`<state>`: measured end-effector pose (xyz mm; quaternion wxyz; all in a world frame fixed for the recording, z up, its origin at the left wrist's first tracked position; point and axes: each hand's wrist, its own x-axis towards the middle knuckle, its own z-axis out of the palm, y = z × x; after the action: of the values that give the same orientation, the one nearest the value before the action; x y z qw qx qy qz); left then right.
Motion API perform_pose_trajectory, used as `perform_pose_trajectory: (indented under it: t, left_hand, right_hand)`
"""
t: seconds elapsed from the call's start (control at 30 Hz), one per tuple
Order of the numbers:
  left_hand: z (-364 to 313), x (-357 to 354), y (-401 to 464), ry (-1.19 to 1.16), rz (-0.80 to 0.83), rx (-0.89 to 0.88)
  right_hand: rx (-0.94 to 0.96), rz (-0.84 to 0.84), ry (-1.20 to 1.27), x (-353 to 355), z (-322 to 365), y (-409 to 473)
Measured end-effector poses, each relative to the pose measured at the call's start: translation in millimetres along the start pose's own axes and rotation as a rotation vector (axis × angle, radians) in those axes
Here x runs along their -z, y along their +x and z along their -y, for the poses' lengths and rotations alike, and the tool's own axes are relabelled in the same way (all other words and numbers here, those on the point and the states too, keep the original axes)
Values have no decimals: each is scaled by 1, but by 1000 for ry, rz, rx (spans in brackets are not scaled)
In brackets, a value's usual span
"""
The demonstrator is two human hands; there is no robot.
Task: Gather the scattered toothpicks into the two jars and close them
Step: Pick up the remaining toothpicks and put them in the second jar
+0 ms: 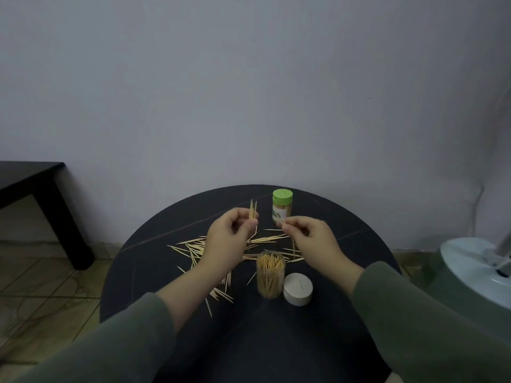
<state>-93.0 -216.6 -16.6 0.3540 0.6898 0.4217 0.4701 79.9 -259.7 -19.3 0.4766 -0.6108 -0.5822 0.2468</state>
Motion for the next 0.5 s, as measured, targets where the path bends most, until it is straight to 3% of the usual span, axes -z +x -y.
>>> perform_pose_trajectory:
  t: [0.13, 0.3, 0.5]
  left_hand:
    - [-9, 3, -7, -121, 55, 35]
    - [-6, 0, -13, -154, 143, 64]
    - [-1, -2, -15, 46, 325, -22]
  right_hand:
    - [16, -24, 266, -3, 13, -10]
    - [16, -24, 351, -10, 15, -19]
    - [7, -32, 486, -12, 20, -23]
